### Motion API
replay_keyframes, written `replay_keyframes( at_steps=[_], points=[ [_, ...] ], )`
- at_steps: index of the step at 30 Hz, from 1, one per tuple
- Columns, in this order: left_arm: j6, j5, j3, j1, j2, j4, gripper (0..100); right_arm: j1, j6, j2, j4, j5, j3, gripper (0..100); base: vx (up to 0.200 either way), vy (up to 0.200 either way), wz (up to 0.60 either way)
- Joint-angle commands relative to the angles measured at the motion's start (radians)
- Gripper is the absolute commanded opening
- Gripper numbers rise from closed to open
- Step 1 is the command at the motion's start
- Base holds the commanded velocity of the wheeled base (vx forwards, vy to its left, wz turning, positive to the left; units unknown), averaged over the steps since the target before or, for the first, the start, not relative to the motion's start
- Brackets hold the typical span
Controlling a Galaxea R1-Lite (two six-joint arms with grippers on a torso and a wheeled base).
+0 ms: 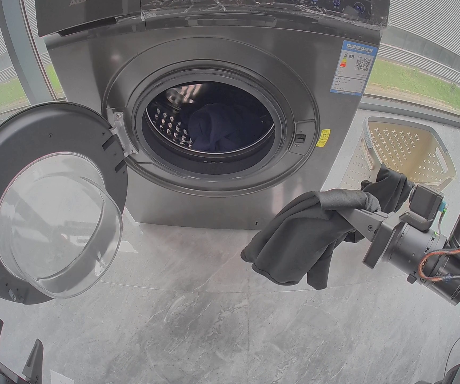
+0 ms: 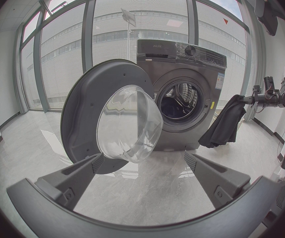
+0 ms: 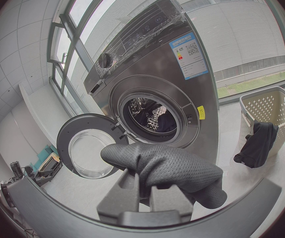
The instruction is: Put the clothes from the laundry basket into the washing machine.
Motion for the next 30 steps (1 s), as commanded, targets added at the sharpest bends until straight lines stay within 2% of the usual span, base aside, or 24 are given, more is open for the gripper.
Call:
replay_keyframes(
  at_steps=[1, 6, 12, 20, 25, 28, 30],
  points=[
    [0.000, 0.000, 0.015, 0.000, -0.015, 0.000, 100, 0.002, 0.000, 0.002, 0.000, 0.000, 0.000, 0, 0.000, 0.000, 0.00],
    [0.000, 0.000, 0.013, 0.000, -0.013, 0.000, 100, 0.004, 0.000, 0.003, 0.000, 0.000, 0.000, 0, 0.000, 0.000, 0.00],
    [0.000, 0.000, 0.013, 0.000, -0.013, 0.000, 100, 0.004, 0.000, 0.003, 0.000, 0.000, 0.000, 0, 0.000, 0.200, 0.00],
    [0.000, 0.000, 0.013, 0.000, -0.015, 0.000, 100, 0.007, -0.005, 0.014, 0.000, 0.002, 0.000, 0, 0.000, 0.000, 0.00],
    [0.012, 0.002, 0.015, 0.001, -0.015, -0.003, 100, 0.019, -0.012, 0.021, 0.000, 0.002, -0.006, 0, 0.000, 0.000, 0.00],
    [0.037, 0.000, 0.016, 0.003, -0.017, -0.002, 100, 0.038, -0.014, 0.037, -0.001, -0.001, -0.020, 0, 0.000, 0.000, 0.00],
    [0.034, 0.000, 0.016, 0.003, -0.017, 0.000, 100, 0.058, -0.015, 0.049, -0.001, -0.006, -0.037, 0, 0.000, 0.000, 0.00]
  ],
)
